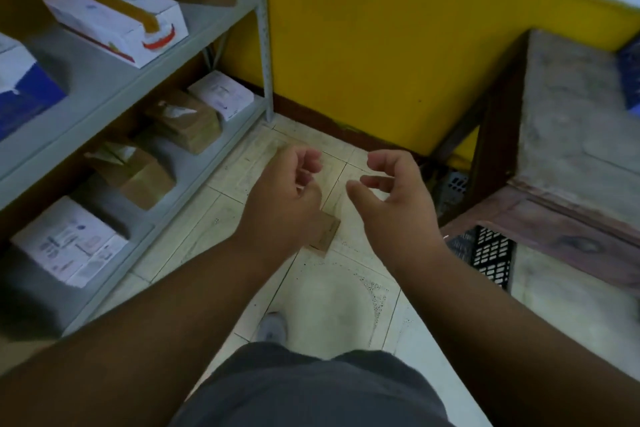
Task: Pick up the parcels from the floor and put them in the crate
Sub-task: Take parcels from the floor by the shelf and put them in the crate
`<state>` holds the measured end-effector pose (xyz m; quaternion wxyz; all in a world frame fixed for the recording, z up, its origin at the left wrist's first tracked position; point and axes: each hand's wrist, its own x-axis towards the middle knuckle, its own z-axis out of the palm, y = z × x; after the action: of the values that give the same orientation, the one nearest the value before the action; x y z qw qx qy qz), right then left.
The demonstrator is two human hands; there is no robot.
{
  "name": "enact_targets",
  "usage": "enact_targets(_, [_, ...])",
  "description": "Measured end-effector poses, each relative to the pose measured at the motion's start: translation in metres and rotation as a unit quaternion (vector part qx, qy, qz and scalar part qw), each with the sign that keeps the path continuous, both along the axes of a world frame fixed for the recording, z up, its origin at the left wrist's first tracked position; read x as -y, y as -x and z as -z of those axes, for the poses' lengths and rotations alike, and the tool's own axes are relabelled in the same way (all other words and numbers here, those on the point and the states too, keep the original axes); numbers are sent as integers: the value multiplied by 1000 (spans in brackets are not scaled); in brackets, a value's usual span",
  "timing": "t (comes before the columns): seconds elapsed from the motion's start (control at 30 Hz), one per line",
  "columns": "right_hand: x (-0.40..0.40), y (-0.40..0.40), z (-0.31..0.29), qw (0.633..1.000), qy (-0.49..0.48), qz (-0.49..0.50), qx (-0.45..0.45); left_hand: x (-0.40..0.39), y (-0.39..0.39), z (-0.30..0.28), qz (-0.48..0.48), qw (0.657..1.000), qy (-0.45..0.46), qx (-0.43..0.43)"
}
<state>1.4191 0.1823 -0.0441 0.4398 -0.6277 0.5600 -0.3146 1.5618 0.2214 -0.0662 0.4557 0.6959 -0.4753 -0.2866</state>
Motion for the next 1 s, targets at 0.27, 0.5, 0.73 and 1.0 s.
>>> enact_targets(0.27, [104, -44, 91, 997, -61, 37, -7, 101, -24, 77, -14, 996, -78, -35])
enact_targets(0.5, [204, -56, 297, 990, -107, 64, -60, 203, -37, 277, -79, 978, -174, -84])
enact_targets(0.73, [250, -45, 568, 973, -185, 32, -135, 231, -30, 545, -73, 951, -287, -85])
enact_targets(1.0, [253, -17, 788, 928, -318, 20, -191, 251, -19, 762, 1, 930, -368, 13])
